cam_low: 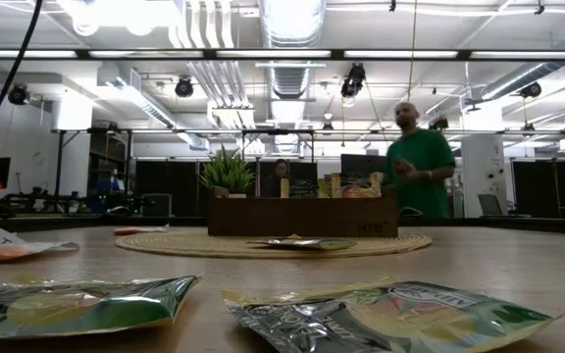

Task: Pick & Place Tea
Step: Put the yellow tea bag into the middle section of the wooden organizer

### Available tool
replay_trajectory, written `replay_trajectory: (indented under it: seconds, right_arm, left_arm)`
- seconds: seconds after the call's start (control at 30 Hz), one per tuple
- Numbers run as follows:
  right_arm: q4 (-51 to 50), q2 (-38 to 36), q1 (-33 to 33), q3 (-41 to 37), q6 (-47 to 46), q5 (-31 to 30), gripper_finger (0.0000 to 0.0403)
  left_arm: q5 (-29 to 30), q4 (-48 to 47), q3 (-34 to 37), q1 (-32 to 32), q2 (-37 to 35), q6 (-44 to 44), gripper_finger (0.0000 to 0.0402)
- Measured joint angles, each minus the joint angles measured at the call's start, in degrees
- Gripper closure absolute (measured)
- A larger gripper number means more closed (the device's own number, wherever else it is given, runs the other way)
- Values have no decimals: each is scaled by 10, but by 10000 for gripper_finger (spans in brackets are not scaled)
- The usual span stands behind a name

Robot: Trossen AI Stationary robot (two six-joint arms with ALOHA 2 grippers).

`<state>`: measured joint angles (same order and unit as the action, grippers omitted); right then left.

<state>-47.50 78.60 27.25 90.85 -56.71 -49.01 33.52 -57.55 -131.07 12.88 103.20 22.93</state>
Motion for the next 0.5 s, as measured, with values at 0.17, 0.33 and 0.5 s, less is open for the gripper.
replay_trajectory:
  seconds: [0.17, 0.33, 0.5]
  right_arm:
    - [4, -1, 0, 0, 55, 27, 390]
    - [10, -1, 0, 0, 111, 45, 390]
    - [56, -1, 1, 0, 205, 69, 390]
  left_arm:
    - [-124, 1, 0, -17, -31, -91, 179]
    - [-222, 4, 0, -37, -48, -156, 179]
    - [-306, 5, 1, -55, -50, -216, 179]
